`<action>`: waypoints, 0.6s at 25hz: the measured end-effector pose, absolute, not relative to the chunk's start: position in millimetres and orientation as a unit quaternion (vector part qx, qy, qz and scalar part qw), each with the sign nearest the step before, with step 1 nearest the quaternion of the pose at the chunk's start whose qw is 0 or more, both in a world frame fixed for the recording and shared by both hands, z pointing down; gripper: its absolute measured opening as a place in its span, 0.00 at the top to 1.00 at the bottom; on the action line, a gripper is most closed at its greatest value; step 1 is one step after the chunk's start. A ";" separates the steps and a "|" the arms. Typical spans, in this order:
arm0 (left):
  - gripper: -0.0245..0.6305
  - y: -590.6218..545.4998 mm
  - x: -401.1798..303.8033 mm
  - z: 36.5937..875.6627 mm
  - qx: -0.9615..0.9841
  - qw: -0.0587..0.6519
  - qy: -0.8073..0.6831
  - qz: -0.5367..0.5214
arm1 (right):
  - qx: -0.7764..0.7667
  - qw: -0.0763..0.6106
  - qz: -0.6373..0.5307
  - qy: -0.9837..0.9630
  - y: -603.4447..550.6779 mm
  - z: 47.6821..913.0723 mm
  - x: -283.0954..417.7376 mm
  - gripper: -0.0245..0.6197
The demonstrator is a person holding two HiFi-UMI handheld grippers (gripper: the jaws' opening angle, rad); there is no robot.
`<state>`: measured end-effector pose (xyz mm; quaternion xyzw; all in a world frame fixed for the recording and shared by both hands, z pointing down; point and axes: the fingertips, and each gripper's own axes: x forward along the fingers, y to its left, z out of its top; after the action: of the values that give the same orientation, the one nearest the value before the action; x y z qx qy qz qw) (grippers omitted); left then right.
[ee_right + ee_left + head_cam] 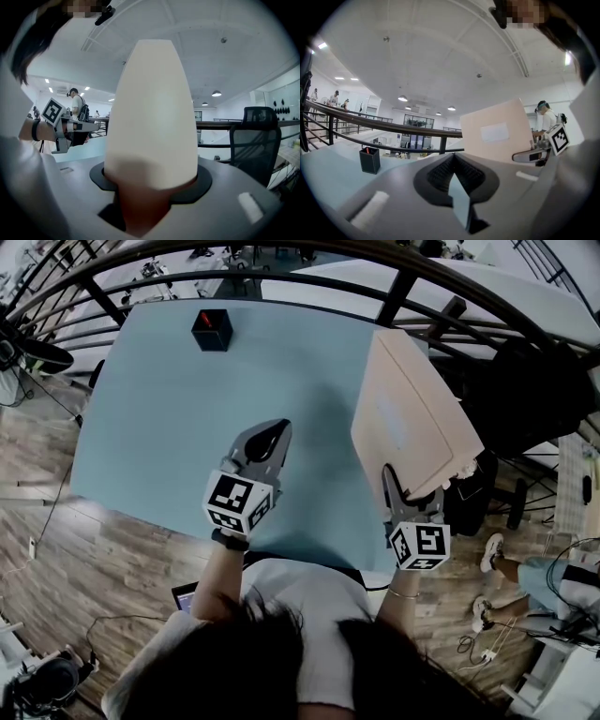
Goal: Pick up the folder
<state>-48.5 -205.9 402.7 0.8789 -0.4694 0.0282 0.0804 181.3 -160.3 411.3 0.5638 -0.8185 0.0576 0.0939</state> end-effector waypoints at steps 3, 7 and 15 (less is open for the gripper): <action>0.87 -206.0 -48.8 404.8 0.879 0.081 -0.470 0.030 | 0.564 0.092 0.060 -0.819 -160.1 412.9 181.5 0.55; 0.87 -206.1 -49.1 404.5 0.878 0.080 -0.471 0.030 | 0.565 0.092 0.060 -0.818 -160.3 412.6 183.2 0.55; 0.87 -207.5 -50.3 405.0 0.878 0.081 -0.471 0.032 | 0.566 0.092 0.064 -0.817 -161.8 414.2 183.5 0.55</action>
<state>-50.3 -207.5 405.0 0.8776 -0.4714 0.0317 0.0811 183.5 -161.8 414.2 0.5658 -0.8170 0.0637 0.0918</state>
